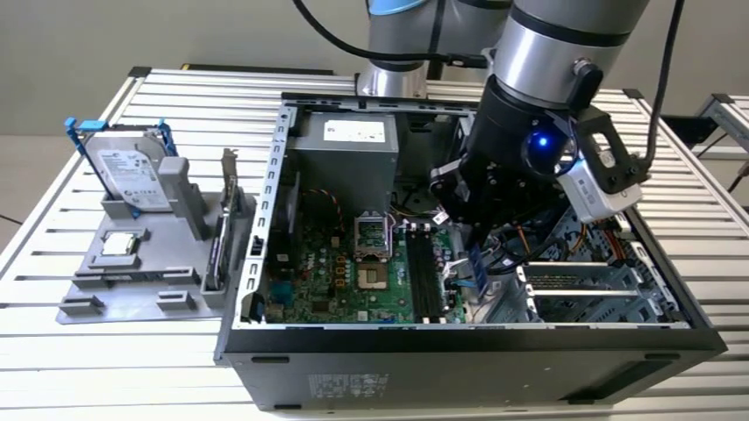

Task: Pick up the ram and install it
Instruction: 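Insert the ram into the slot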

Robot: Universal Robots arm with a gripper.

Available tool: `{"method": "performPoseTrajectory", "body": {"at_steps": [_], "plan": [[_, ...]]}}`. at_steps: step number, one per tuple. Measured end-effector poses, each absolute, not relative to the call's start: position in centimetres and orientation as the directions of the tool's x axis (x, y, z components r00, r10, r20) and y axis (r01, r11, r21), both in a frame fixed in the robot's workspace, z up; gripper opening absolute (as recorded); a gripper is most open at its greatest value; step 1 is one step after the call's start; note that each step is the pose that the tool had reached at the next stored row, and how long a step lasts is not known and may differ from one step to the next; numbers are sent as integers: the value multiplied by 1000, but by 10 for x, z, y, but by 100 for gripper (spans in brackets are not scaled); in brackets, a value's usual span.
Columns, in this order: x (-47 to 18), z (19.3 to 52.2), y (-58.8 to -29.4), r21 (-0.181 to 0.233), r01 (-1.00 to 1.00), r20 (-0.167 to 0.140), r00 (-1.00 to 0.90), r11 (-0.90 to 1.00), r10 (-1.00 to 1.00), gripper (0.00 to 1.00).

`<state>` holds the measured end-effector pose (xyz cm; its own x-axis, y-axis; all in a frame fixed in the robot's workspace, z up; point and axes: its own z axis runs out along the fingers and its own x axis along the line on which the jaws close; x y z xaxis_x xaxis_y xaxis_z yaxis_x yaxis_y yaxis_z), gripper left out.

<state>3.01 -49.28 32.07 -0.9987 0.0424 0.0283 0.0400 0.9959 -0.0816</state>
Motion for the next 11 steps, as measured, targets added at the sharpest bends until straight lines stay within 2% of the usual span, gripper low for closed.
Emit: {"method": "performPoseTrajectory", "body": {"at_steps": [11], "plan": [[29, 314, -491, -79, 40, 28, -999, 996, 42, 0]]}}
